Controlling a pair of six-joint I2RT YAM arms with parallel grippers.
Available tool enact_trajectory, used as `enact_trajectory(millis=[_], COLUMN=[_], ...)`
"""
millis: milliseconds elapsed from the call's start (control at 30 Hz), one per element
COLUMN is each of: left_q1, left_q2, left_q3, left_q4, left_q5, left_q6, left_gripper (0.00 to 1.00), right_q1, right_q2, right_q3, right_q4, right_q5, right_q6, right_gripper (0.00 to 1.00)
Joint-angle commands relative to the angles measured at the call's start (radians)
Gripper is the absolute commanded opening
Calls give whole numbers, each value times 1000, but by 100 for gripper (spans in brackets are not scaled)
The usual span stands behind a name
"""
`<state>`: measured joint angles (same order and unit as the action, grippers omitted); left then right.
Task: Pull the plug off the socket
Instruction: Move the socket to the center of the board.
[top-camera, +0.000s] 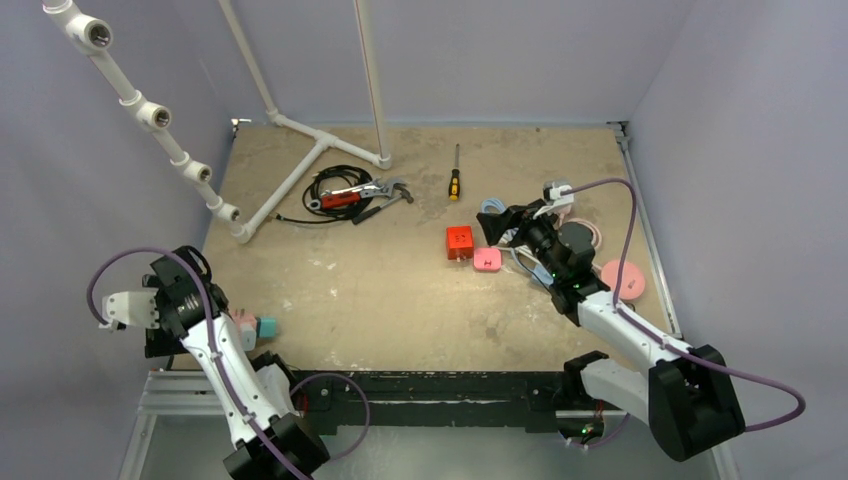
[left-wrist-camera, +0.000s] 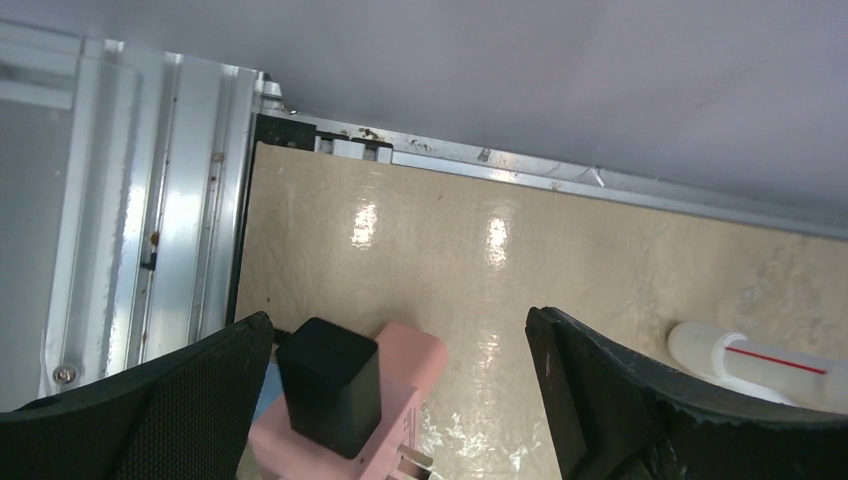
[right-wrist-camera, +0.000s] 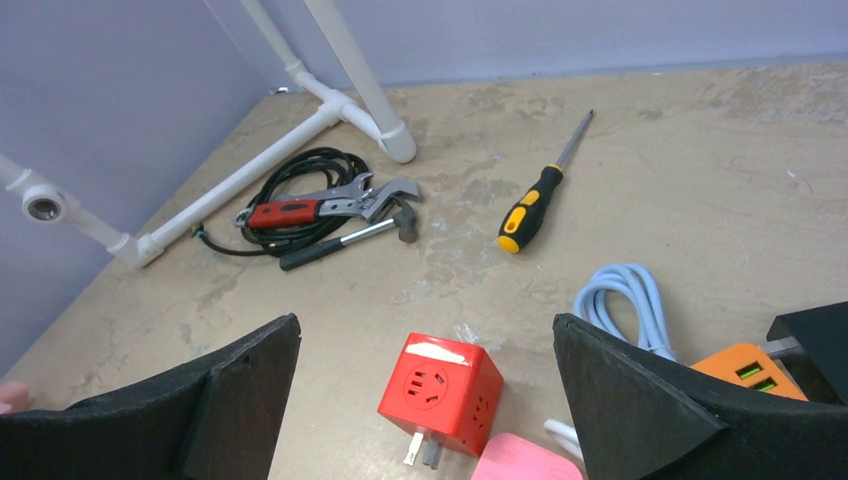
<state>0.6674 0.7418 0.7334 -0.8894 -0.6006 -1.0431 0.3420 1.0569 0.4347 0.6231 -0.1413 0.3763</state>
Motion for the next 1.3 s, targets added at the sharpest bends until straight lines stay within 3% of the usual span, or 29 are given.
enact_trajectory(millis=[0, 400, 567, 767, 967, 1267], left_q1=[5, 5, -12, -161, -284, -482], left_q2=[2, 72, 131, 140, 163, 176], left_q3=[3, -106, -103, -67, -86, -110], left_q4=[-82, 61, 117, 144, 178, 227], left_q5=[-25, 151, 134, 40, 102, 244], left_q6=[-98, -44, 39, 103, 131, 113], left_gripper=[98, 95, 65, 49, 22, 14], right_q1=[2, 2, 2, 2, 2, 2], right_q2=[4, 7, 3, 8, 12, 18], right_q3=[42, 48, 48, 52, 49, 52], right_q4=[-4, -18, -23, -27, -28, -36], right_q5=[13, 22, 25, 19, 34, 34], right_q6=[-16, -20, -21, -19, -20, -22], right_gripper=[99, 99, 99, 98, 98, 98])
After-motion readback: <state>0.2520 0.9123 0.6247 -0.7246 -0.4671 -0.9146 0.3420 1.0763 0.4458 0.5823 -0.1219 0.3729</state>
